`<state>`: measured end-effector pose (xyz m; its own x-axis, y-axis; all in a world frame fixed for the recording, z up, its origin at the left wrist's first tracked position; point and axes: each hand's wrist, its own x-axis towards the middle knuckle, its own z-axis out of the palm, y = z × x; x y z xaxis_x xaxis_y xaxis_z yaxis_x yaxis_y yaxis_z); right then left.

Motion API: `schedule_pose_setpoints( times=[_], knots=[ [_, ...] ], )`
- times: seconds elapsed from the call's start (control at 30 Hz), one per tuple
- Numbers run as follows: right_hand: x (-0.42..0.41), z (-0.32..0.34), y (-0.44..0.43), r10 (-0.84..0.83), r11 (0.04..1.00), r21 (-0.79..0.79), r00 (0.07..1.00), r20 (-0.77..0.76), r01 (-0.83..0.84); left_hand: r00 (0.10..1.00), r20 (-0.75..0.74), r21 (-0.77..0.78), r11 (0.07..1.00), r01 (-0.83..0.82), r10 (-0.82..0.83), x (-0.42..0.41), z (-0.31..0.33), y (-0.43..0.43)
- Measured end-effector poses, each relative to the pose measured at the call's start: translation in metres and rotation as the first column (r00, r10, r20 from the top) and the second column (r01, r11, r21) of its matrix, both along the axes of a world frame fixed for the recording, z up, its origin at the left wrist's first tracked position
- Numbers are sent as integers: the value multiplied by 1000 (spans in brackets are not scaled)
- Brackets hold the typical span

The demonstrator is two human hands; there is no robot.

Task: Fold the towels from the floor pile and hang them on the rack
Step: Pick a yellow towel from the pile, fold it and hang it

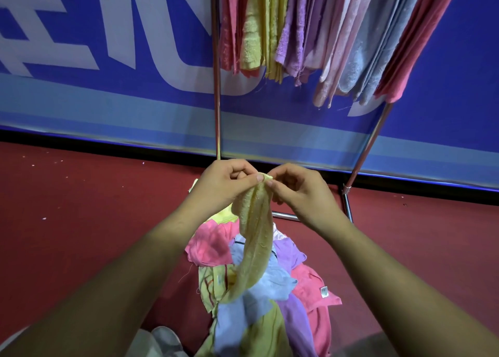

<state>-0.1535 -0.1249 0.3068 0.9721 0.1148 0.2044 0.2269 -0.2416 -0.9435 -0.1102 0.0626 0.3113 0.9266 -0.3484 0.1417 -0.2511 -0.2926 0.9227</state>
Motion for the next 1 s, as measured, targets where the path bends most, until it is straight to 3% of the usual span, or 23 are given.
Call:
schedule_pose_setpoints(
  times=[0.07,0.17,0.27,0.37,0.47,0.57,0.73,0.9,1.0],
  knots=[
    [1,2,-1,-8,999,41,1000,18,7,999,12,78,996,44,-45,2,0,1],
    [6,6,-7,-58,993,101,998,18,56,986,27,360,921,146,-166,4,-5,7],
    [9,9,-15,-139,975,177,990,2,136,989,-66,473,869,148,-132,7,-10,20],
    [10,7,-20,-234,952,198,972,-26,234,986,-91,379,911,164,-140,11,-10,31],
    [5,6,-22,-289,941,170,957,-36,291,999,51,379,925,-16,-3,5,-7,35],
    [1,2,-25,-354,920,163,934,-47,357,979,162,249,955,-162,124,-1,-3,36],
    [-6,10,-32,-422,879,206,902,-85,431,965,194,139,969,-205,176,-7,16,37],
    [-4,60,-28,-467,858,242,884,2,453,941,279,130,963,-234,191,-5,73,30],
    [-3,120,-28,-463,863,276,881,96,423,876,412,49,954,-295,250,-8,132,23]
  ],
)
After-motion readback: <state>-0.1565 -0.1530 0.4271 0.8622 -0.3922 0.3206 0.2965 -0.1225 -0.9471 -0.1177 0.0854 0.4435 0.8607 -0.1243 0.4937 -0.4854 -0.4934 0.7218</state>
